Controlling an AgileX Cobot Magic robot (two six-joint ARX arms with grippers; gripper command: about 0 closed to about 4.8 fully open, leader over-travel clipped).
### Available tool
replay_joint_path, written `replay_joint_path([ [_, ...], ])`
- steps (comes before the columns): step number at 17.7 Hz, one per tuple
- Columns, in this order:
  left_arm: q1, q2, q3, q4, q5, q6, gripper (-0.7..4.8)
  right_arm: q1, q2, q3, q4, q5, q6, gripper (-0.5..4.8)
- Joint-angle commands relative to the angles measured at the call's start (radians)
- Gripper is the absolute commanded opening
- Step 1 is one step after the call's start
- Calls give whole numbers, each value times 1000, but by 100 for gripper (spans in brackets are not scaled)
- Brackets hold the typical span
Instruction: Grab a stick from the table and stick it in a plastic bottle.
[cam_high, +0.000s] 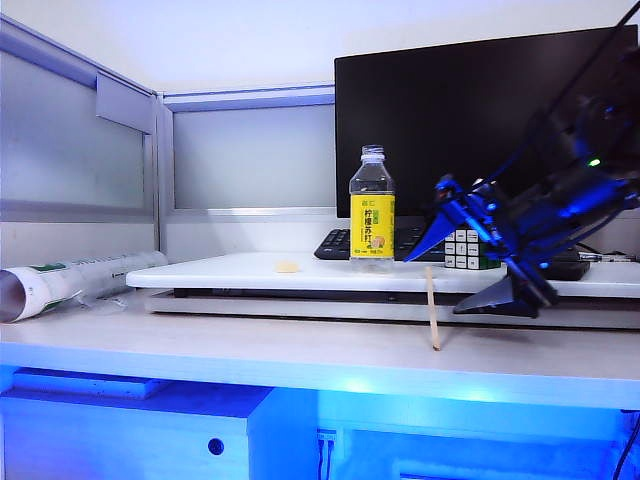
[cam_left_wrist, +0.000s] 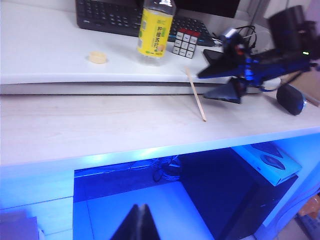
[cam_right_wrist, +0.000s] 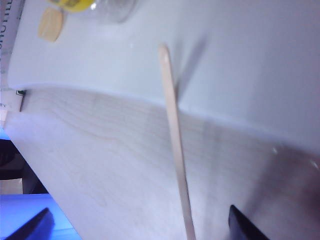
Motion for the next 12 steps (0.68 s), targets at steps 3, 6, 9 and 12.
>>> replay_joint_path([
  [3,0,0,1,-10,27,0,-5,9,51,43,24,62,0,479],
  [6,0,0,1,-5,35,0,-5,28,106,92,18,69,0,479],
  [9,0,0,1,-5,35,0,-5,28,108,93,18,101,0,295],
  [12,0,0,1,-5,35,0,-5,28,112,93,26,110,-1,1],
])
